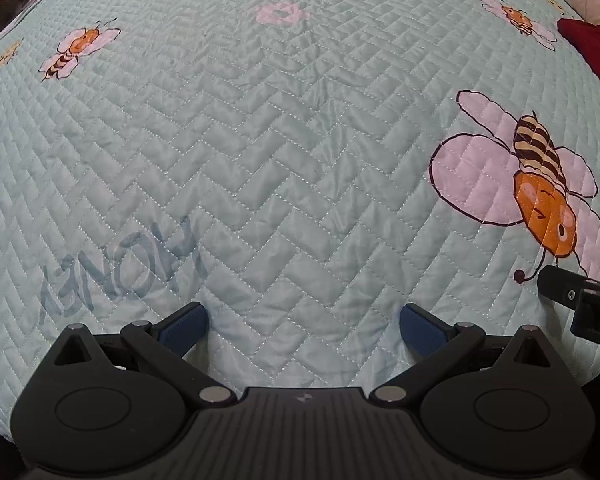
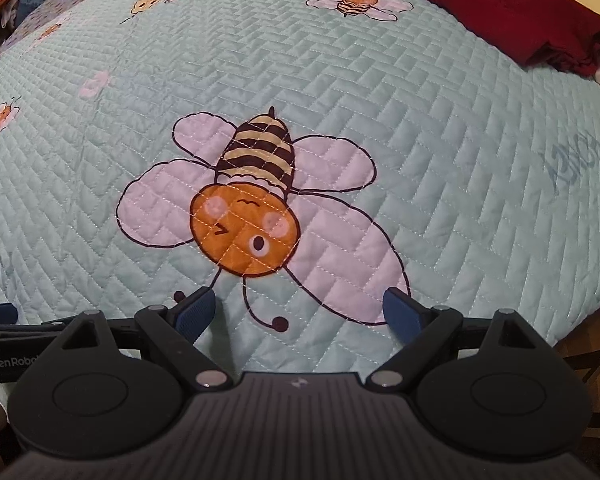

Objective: Fold clothes

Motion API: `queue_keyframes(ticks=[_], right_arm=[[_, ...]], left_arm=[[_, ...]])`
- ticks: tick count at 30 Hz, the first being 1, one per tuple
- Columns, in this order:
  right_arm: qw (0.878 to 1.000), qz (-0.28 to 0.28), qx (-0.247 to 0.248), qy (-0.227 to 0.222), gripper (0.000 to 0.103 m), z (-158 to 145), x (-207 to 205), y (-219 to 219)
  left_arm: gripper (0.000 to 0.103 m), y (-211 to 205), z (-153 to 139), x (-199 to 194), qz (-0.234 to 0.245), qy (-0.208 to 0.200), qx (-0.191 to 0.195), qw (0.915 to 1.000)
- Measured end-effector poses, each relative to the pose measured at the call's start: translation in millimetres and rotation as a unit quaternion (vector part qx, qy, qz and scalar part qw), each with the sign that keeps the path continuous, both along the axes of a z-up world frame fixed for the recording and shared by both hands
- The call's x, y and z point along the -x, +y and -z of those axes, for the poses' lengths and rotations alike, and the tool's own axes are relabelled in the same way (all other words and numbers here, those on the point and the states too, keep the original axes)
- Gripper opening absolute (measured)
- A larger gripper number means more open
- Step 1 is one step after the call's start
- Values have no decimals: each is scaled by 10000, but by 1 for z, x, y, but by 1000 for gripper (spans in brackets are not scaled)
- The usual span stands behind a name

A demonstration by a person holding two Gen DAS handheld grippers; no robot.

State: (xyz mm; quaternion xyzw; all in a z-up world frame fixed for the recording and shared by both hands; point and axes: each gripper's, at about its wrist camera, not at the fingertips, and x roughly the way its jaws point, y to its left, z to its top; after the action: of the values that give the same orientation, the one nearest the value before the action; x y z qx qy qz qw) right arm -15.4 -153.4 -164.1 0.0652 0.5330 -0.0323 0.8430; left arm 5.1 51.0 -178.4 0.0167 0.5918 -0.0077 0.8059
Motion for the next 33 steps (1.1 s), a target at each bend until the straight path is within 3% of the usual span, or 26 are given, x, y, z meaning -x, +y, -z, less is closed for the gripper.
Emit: queue_keyframes(ticks=[17, 23, 30, 33], right_arm=[[10000, -2, -24, 46, 91, 2, -1, 1], [9999, 35, -112, 31, 91, 1, 0, -2], [9995, 137, -285, -7, 91, -2, 1, -8], [9994, 133, -307, -12, 91, -3, 1, -9]], left_arm=[[103, 4, -6, 8, 52, -295, 165, 9994], [99, -4, -39, 19, 194, -943, 63, 9953], [95, -9, -89, 34, 250, -1940, -468, 9796], [96, -13, -99, 39, 274, -2003, -359, 9787]])
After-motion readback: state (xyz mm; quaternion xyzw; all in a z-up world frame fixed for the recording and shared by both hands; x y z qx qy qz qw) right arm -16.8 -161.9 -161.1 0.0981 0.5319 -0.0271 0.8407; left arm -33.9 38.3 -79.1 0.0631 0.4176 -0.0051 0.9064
